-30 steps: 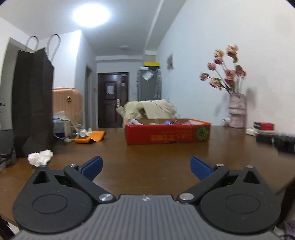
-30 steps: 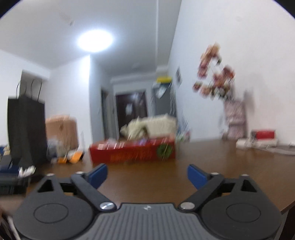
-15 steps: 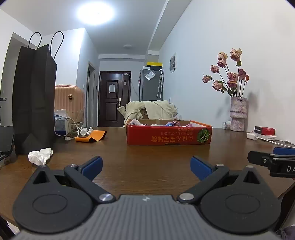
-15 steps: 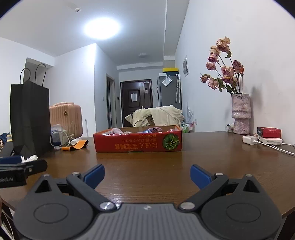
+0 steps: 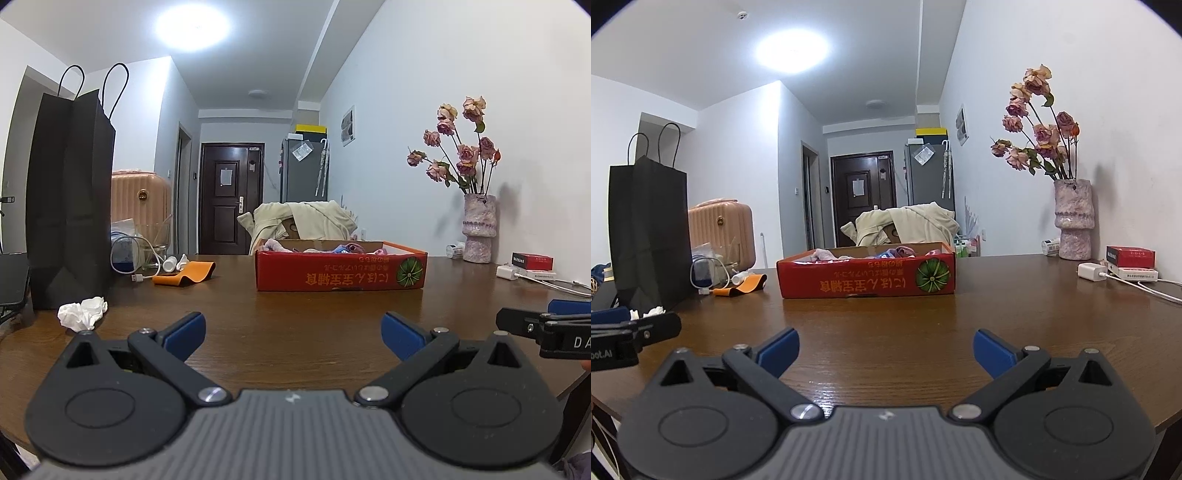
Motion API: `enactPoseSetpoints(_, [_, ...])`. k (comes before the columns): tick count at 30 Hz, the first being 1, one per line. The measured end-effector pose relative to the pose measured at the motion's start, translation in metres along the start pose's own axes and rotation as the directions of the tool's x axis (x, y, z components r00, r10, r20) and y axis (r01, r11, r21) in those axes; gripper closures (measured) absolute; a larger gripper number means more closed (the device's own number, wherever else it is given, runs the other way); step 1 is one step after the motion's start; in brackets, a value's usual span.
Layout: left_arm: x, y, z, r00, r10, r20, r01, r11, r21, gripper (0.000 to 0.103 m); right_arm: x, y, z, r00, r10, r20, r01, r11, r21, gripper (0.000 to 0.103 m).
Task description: Organize soft objects
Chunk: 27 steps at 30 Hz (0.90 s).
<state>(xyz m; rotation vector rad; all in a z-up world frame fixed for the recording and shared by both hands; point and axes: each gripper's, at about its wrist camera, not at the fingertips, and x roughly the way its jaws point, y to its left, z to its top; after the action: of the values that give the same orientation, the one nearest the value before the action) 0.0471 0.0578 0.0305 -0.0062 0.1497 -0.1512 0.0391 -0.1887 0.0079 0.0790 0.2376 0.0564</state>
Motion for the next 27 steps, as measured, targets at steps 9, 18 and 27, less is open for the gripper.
enactPoseSetpoints(9, [0.0007, 0.0, 0.0002, 1.0, -0.002, -0.001, 0.002, 1.0, 0.001, 0.0, -0.0008, 0.0001, 0.0002, 1.0, -0.001, -0.001, 0.001, 1.0, 0.001, 0.002])
enactPoseSetpoints(18, [0.0006, -0.0006, 0.0003, 1.0, -0.002, 0.0, 0.002, 1.0, 0.001, 0.0, -0.0028, -0.0009, -0.0005, 1.0, -0.003, 0.008, 0.002, 1.0, 0.005, 0.002])
enactPoseSetpoints(27, [0.0007, 0.0002, -0.0004, 1.0, -0.005, 0.002, 0.005, 1.0, 0.003, 0.0, -0.0046, -0.0006, -0.0002, 1.0, -0.01, 0.009, 0.01, 1.0, 0.012, 0.002])
